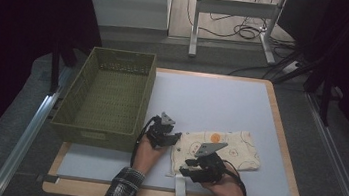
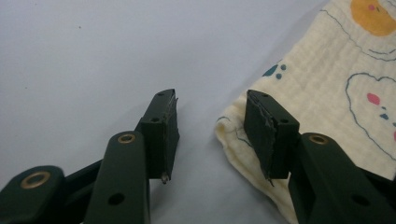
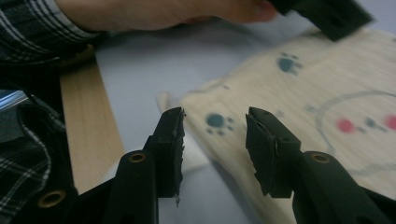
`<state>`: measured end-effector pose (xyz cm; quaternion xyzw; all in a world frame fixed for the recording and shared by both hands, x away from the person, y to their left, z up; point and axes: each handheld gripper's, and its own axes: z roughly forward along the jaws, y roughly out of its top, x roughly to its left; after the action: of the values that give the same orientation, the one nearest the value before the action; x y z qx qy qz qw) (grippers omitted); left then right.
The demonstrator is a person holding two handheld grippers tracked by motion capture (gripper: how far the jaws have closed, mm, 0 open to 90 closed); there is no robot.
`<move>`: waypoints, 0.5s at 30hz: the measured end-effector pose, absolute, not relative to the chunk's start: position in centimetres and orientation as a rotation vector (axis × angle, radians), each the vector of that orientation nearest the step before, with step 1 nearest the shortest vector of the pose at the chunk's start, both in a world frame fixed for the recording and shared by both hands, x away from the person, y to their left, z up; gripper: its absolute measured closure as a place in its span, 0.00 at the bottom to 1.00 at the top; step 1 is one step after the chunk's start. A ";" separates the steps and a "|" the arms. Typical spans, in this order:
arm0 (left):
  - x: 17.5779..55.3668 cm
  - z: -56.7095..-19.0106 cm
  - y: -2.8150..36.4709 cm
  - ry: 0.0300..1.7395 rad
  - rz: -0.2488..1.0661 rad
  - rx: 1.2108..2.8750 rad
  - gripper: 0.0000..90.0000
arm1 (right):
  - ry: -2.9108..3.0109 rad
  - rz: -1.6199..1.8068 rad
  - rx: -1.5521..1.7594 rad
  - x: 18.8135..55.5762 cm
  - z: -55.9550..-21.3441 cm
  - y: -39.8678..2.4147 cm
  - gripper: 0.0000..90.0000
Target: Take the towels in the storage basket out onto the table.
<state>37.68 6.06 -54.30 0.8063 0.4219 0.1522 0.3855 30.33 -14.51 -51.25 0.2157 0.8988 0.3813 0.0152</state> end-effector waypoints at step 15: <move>37.7 -54.3 6.0 1.085 0.384 2.045 0.62 | 2.743 1.071 0.606 29.5 -52.8 -11.3 0.91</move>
<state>37.67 6.04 -54.33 0.8034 0.4264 0.1510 0.3872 29.48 -11.34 -52.78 0.2012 0.9102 0.3555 0.0675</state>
